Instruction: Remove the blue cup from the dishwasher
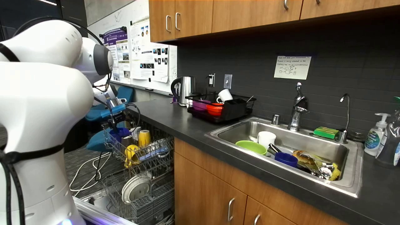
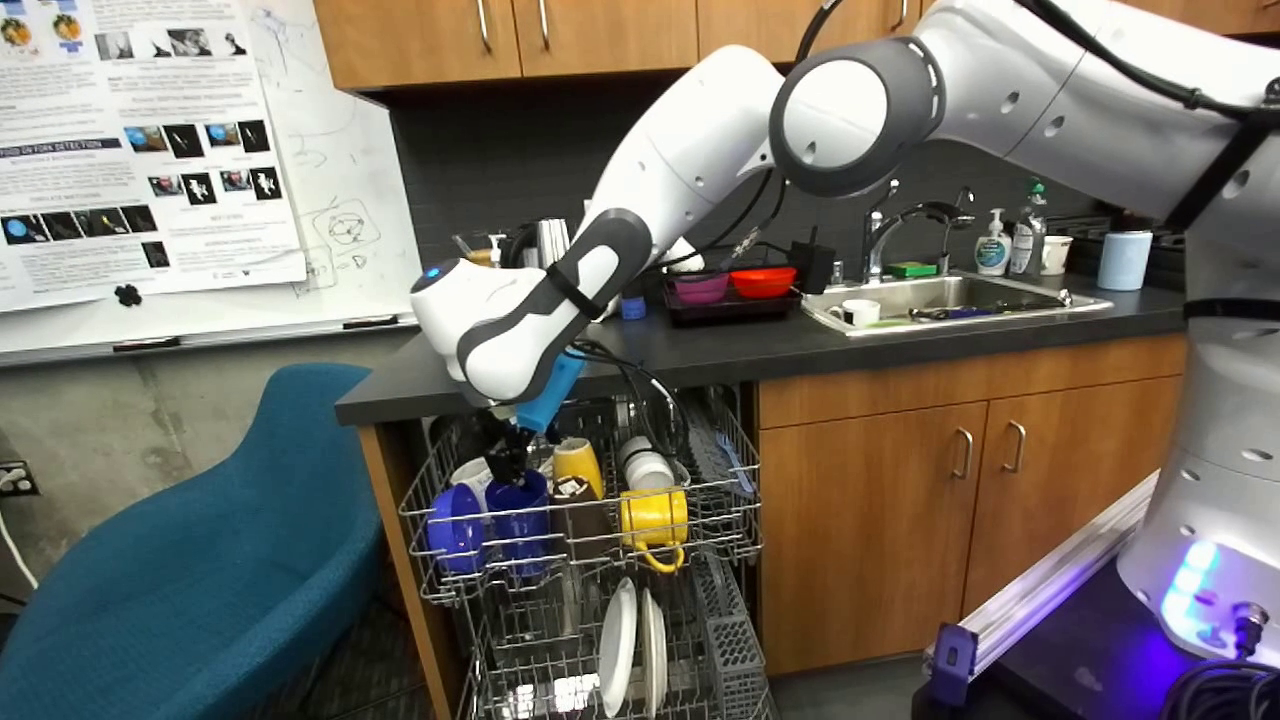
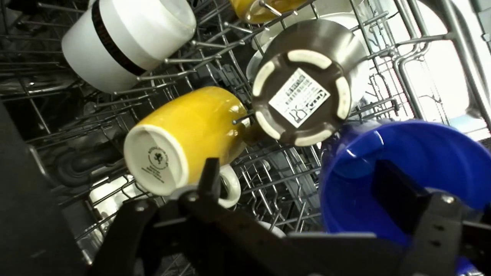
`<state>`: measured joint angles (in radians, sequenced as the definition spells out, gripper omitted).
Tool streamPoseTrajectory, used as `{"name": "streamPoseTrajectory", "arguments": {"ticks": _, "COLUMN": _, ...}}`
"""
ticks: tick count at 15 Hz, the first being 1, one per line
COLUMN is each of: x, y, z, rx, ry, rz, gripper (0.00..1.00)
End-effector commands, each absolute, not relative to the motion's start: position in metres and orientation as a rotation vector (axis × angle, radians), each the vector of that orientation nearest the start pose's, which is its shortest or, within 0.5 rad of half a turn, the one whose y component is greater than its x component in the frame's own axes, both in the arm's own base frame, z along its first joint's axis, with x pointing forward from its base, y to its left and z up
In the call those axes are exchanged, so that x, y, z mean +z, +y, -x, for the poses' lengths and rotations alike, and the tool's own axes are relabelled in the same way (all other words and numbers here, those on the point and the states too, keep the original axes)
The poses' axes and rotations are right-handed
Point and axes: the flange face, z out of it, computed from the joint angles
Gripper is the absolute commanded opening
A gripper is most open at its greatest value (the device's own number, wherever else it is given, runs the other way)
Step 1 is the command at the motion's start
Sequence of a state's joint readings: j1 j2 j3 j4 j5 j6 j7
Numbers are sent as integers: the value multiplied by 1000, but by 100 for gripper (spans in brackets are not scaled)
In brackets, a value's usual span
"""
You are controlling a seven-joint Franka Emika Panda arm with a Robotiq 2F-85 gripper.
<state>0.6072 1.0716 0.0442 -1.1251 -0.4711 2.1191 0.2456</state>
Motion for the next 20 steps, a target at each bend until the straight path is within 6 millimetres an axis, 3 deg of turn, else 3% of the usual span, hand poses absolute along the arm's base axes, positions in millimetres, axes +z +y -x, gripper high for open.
{"name": "streamPoseTrajectory", "arguments": {"ticks": 1, "x": 134, "y": 430, "z": -620, "rx": -111, "ry": -1104, "rz": 3300, "gripper": 100}}
{"name": "streamPoseTrajectory", "arguments": {"ticks": 5, "x": 128, "y": 431, "z": -616, "rx": -88, "ry": -1112, "rz": 3296, "gripper": 100}}
{"name": "streamPoseTrajectory", "arguments": {"ticks": 6, "x": 128, "y": 431, "z": -616, "rx": -85, "ry": -1111, "rz": 3294, "gripper": 75}}
{"name": "streamPoseTrajectory", "arguments": {"ticks": 8, "x": 128, "y": 431, "z": -615, "rx": -82, "ry": -1113, "rz": 3289, "gripper": 68}}
{"name": "streamPoseTrajectory", "arguments": {"ticks": 14, "x": 128, "y": 432, "z": -612, "rx": -70, "ry": -1117, "rz": 3279, "gripper": 19}}
{"name": "streamPoseTrajectory", "arguments": {"ticks": 17, "x": 130, "y": 431, "z": -610, "rx": -36, "ry": -1074, "rz": 3269, "gripper": 1}}
{"name": "streamPoseTrajectory", "arguments": {"ticks": 20, "x": 136, "y": 428, "z": -607, "rx": -1, "ry": -1011, "rz": 3250, "gripper": 0}}
